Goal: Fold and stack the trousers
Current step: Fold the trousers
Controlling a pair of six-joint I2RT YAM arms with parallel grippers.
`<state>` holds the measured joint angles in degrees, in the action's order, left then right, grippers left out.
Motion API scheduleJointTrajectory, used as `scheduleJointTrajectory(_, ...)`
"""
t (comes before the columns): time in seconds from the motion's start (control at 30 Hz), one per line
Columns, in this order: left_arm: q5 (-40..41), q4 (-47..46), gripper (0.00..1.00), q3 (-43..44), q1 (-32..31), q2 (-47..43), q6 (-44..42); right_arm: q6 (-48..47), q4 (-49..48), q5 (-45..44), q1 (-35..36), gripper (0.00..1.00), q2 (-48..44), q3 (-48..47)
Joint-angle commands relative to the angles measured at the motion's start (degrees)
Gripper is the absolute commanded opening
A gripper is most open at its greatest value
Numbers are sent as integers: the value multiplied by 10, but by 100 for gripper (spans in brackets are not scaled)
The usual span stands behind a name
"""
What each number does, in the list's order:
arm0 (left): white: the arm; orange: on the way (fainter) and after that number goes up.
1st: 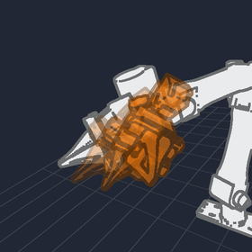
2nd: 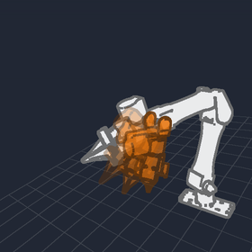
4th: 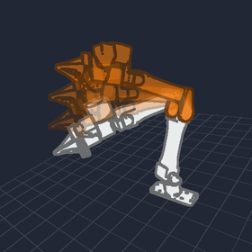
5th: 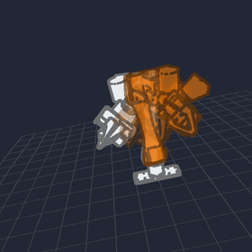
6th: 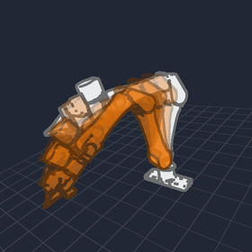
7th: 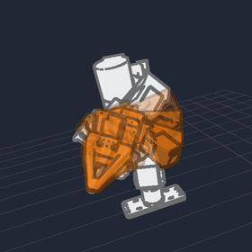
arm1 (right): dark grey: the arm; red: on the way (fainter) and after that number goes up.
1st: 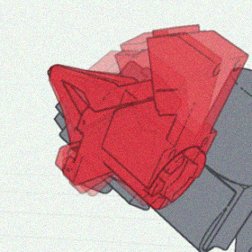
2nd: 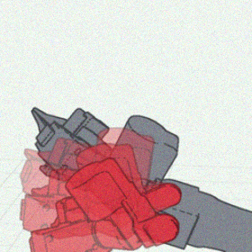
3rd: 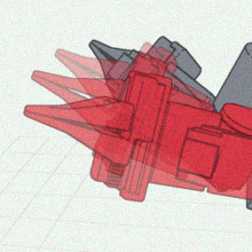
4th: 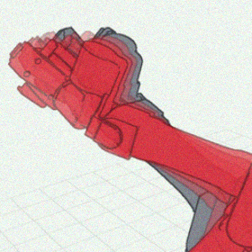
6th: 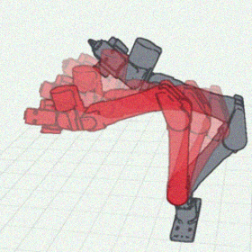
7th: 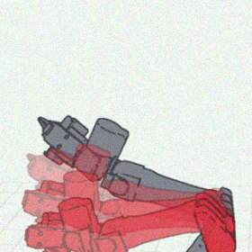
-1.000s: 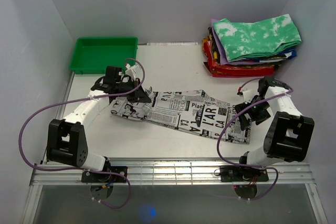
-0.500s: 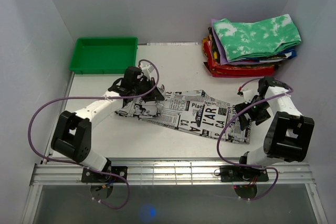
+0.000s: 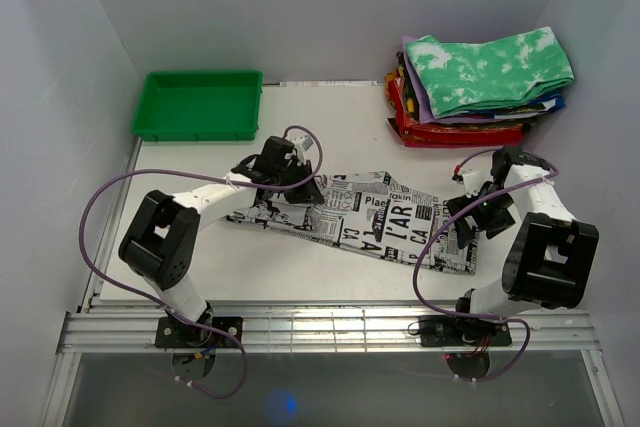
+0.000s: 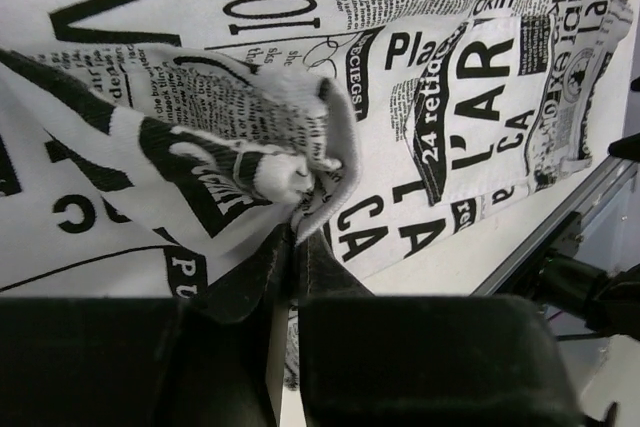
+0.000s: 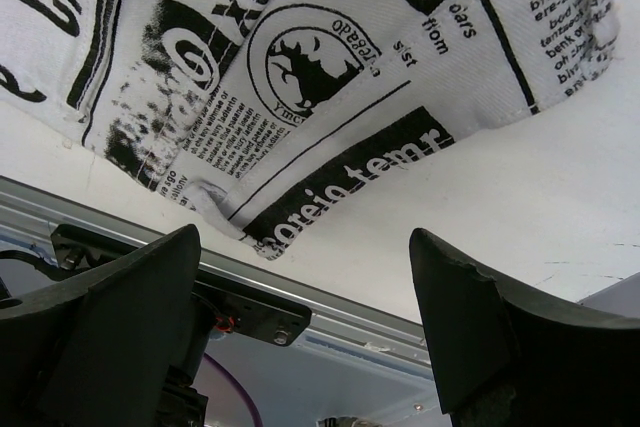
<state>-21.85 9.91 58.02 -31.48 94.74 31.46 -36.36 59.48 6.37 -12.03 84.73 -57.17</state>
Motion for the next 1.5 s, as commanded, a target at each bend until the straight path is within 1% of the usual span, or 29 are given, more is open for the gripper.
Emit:
scheduleJointTrajectory(0.0,-19,-16,21,27,-13,11,-1,4,7,13,-3,90,-4,-15)
scheduleJointTrajectory(0.07,-27,-12,36,40,-15,19,-7,4,8,15,-3,90,-4,-17)
scheduleJointTrajectory(0.1,-29,-9,46,43,-15,16,-8,3,9,15,-2,90,-5,-23)
scheduleJointTrajectory(0.13,-30,-4,51,53,-15,13,-23,2,11,20,-3,90,-7,-28)
scheduleJointTrajectory(0.17,-30,5,60,59,-15,0,-35,-2,16,24,-3,90,-11,-33)
scheduleJointTrajectory(0.2,-29,10,66,63,-14,-9,-46,-4,19,28,-3,90,-11,-37)
scheduleJointTrajectory(0.23,-30,17,68,74,-11,-17,-66,-6,21,36,-3,90,-12,-47)
scheduleJointTrajectory(0.3,-41,49,68,86,5,-36,-86,-18,33,47,-3,90,-15,-58)
scheduleJointTrajectory(0.33,-67,61,68,98,13,-40,-104,-21,35,60,-2,90,-16,-66)
scheduleJointTrajectory(0.37,-73,93,68,104,29,-43,-113,-24,38,68,-3,91,-17,-70)
scheduleJointTrajectory(0.4,-84,106,67,108,37,-44,-121,-27,41,77,-2,93,-17,-73)
scheduleJointTrajectory(0.43,-123,113,65,108,47,-44,-131,-35,49,100,-2,94,-18,-80)
scheduleJointTrajectory(0.53,-145,129,64,90,69,-40,-155,-42,59,144,3,100,-16,-88)
scheduleJointTrajectory(0.57,-158,129,63,77,71,-34,-158,-41,58,145,6,95,-14,-84)
scheduleJointTrajectory(0.67,-166,139,61,65,71,4,-184,-36,58,138,16,89,1,-67)
scheduleJointTrajectory(0.8,-153,150,58,38,89,61,-196,-29,37,119,21,86,11,-35)
scheduleJointTrajectory(0.93,-167,149,56,3,118,100,-213,-18,6,91,31,84,33,-21)
scheduleJointTrajectory(1.03,-204,169,59,3,120,105,-251,-13,-6,101,38,80,51,-38)
scheduleJointTrajectory(1.07,-220,172,60,3,120,96,-259,-13,-4,108,40,76,56,-48)
scheduleJointTrajectory(1.13,-253,175,63,8,119,49,-287,-15,0,144,46,73,55,-83)
scheduleJointTrajectory(1.17,-257,176,64,9,119,29,-293,-16,1,158,49,69,50,-94)
scheduleJointTrajectory(1.23,-252,182,66,16,119,-23,-296,-17,6,203,62,65,47,-133)
scheduleJointTrajectory(1.27,-242,193,66,24,121,-36,-293,-13,7,220,68,59,42,-145)
scheduleJointTrajectory(1.3,-234,195,65,26,123,-62,-285,-8,5,233,86,56,40,-158)
scheduleJointTrajectory(1.33,-227,195,66,25,128,-75,-273,13,-10,256,99,54,40,-167)
scheduleJointTrajectory(1.37,-217,194,66,21,140,-86,-251,29,-21,263,113,48,40,-188)
scheduleJointTrajectory(1.4,-211,194,66,18,146,-96,-240,47,-33,271,153,44,44,-198)
scheduleJointTrajectory(1.43,-206,191,66,17,153,-112,-231,67,-47,286,173,41,49,-207)
scheduleJointTrajectory(1.47,-200,193,66,17,171,-117,-225,118,-86,290,190,40,61,-220)
